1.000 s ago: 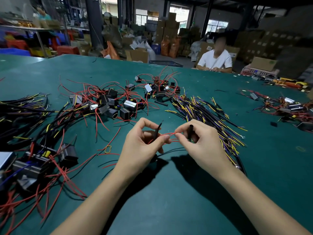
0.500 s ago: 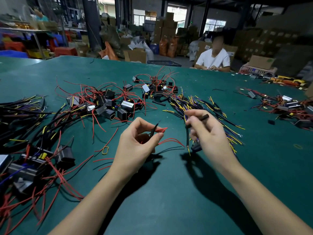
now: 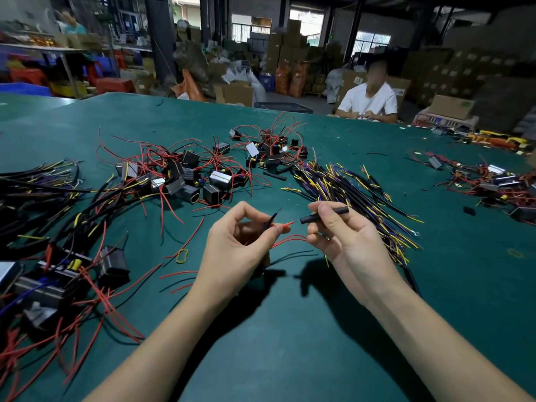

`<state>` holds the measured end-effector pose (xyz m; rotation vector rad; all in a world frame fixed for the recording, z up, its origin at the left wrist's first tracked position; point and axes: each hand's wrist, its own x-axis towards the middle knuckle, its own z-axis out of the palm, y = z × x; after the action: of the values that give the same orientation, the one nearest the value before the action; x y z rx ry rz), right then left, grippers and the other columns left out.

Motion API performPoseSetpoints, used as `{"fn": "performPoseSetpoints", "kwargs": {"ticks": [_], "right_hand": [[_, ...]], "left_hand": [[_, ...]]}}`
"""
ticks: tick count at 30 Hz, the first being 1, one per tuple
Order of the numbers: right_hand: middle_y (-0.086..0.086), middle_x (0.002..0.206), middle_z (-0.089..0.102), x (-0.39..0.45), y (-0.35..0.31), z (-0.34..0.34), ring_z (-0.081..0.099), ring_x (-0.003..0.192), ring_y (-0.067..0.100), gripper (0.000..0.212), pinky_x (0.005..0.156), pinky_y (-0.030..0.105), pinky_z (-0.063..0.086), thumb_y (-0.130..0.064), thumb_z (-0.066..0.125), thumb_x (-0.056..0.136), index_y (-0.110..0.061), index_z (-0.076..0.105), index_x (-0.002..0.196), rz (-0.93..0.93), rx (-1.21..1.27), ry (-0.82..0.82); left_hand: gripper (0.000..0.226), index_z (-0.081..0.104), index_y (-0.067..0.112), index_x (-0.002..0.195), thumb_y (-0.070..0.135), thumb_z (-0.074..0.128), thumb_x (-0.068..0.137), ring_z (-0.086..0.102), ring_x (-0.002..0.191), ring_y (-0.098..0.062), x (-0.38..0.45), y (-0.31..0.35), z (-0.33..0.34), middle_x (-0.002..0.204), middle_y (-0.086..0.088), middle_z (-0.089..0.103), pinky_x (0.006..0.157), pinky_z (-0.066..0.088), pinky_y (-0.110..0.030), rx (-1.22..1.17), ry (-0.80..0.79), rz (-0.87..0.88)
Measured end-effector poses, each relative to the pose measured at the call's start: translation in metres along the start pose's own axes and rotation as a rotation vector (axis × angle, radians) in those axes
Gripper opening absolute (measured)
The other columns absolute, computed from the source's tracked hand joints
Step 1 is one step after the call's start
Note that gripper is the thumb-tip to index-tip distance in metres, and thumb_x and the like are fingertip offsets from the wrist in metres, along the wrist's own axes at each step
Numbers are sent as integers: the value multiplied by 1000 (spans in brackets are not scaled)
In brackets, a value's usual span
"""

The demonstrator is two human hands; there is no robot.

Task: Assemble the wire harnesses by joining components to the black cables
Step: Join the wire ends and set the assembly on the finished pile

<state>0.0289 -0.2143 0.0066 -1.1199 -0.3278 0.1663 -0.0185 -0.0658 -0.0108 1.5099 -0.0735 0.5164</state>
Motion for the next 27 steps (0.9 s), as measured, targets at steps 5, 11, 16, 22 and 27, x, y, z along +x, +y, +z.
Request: {"fn": "performPoseSetpoints", "kwargs": {"ticks": [5,11,16,22,27], "right_hand": [[3,68,59,0,3,0,58,60,8,21,60,19,52,-20,59,79,-3,64,90,25,9,-17],[7,70,61,-4,10,2,60,62,10,16,59,20,52,-12,61,80,-3,66,92,15,-67,-62],[5,65,61,-7,15,4,58,61,13,13,58,20,51,-13,66,78,-4,69,86,-16,-186,-79],[7,57,58,-8,17,11,52,52,13,9,50,20,46,-4,63,86,3,68,81,-78,-336,-108],[5,54,57,-12,23,18,46,46,11,12,48,18,40,-8,67,84,1,71,78,-96,-387,-88]], "left_hand": [[22,49,12,76,8,70,83,45,44,-19,0,-1,0,81,-20,72,44,37,-23,15,-7,13],[15,55,10,78,8,70,83,52,48,-16,0,-7,-1,74,-13,70,48,42,-23,57,-51,56],[19,58,7,86,26,59,91,48,57,-12,-1,-10,-4,67,-7,61,55,40,-23,94,-57,80],[21,45,11,82,29,43,93,44,59,-14,-1,-10,0,71,-2,52,61,41,-31,72,-6,118],[19,44,15,82,31,42,93,42,61,-16,-1,-12,0,70,2,49,60,39,-40,97,-3,124]]}}
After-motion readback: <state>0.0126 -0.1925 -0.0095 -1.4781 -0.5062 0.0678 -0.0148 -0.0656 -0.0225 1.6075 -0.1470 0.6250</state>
